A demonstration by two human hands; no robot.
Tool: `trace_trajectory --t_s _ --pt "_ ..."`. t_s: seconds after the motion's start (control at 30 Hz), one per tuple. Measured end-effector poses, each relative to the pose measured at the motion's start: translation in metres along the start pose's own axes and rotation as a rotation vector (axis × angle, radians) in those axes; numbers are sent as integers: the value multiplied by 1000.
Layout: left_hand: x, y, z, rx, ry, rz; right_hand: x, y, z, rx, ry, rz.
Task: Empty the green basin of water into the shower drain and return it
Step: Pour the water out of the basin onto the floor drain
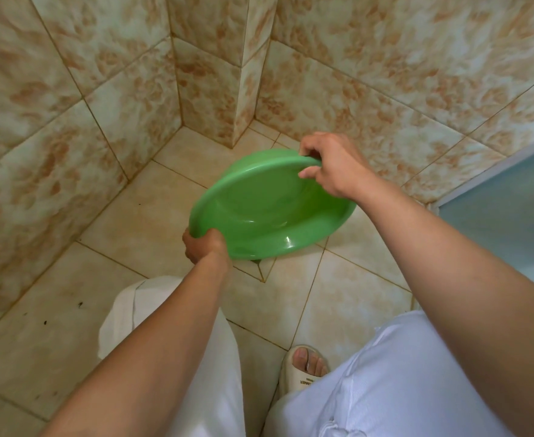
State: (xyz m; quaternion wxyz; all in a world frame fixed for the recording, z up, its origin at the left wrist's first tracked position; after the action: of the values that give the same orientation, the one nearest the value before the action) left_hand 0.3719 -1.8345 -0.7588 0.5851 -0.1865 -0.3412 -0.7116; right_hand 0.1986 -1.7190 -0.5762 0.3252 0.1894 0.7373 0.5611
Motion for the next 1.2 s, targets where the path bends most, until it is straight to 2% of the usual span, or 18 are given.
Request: trace_trajectory --t_s 0.17,0.33,0.47,0.67,0.87,1.2 --pt "3 0 0 3 -53 47 8 2 -1 4 -43 35" --pt "11 -1 1 9 -233 81 18 2 0 62 -74 106" --pt "13 -2 0 8 -341 63 27 -4 3 35 -119 121" --pt "11 -7 0 -53 -365 -57 44 -32 24 -122 -95 264" --pt "15 -4 4 -52 -451 -13 44 -30 16 -36 -74 271" --pt "22 0 3 -66 -509 61 50 -38 14 -69 -133 233"
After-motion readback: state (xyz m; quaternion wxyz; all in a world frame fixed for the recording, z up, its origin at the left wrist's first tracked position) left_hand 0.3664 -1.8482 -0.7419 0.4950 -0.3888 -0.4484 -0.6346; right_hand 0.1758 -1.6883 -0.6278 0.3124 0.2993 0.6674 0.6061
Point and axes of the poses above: each hand's wrist, its own z-axis away from the middle knuckle, its own y-axis out of the back of the hand, x = y × z, the point moved 3 cm from there along -z, towards the middle knuckle, and after that the axes turned 11 degrees about x, right-handed, at the moved point
